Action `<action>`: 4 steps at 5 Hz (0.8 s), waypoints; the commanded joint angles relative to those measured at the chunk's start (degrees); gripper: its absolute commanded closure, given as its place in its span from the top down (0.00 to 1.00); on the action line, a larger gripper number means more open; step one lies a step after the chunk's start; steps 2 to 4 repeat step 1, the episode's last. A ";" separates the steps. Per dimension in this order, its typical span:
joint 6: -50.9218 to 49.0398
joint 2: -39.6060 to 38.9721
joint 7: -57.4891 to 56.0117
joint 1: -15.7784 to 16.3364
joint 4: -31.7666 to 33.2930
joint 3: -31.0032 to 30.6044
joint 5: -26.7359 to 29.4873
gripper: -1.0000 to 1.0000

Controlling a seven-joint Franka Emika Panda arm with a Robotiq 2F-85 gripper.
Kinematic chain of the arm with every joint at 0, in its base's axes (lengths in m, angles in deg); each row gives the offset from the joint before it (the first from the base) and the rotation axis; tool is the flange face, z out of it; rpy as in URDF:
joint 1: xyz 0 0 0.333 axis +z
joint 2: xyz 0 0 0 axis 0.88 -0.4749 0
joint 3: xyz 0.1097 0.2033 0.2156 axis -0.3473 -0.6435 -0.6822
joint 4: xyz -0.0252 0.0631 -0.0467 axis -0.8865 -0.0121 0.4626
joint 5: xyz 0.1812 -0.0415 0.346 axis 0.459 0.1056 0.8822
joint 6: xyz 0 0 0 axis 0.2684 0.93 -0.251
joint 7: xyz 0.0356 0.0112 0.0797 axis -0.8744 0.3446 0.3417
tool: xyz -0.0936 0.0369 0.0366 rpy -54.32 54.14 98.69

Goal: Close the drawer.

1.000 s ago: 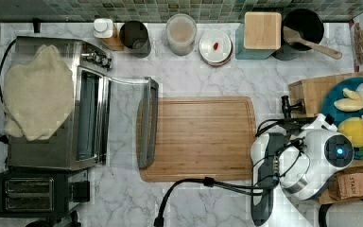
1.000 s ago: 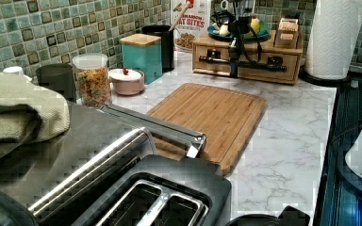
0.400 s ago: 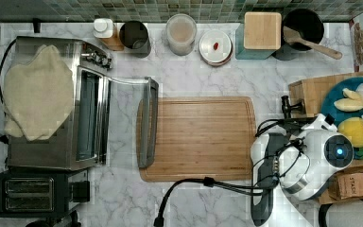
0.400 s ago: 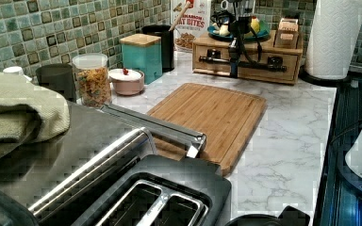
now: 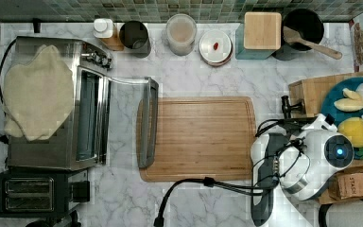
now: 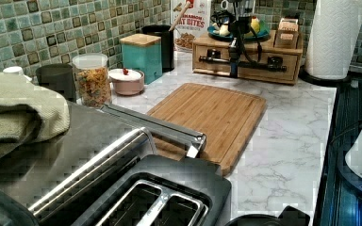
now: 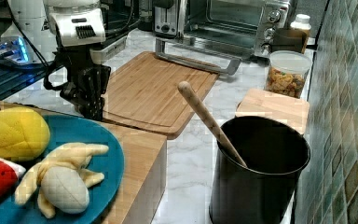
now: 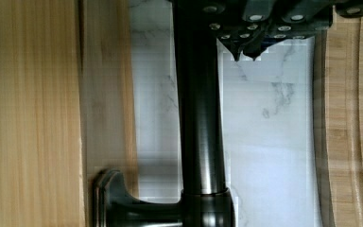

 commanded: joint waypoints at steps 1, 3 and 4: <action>4.10 1.88 -5.36 -6.14 -4.81 4.53 0.87 0.00; 4.10 1.88 -5.36 -6.14 -4.81 4.53 0.87 0.00; 4.10 1.88 -5.36 -6.14 -4.81 4.53 0.87 0.00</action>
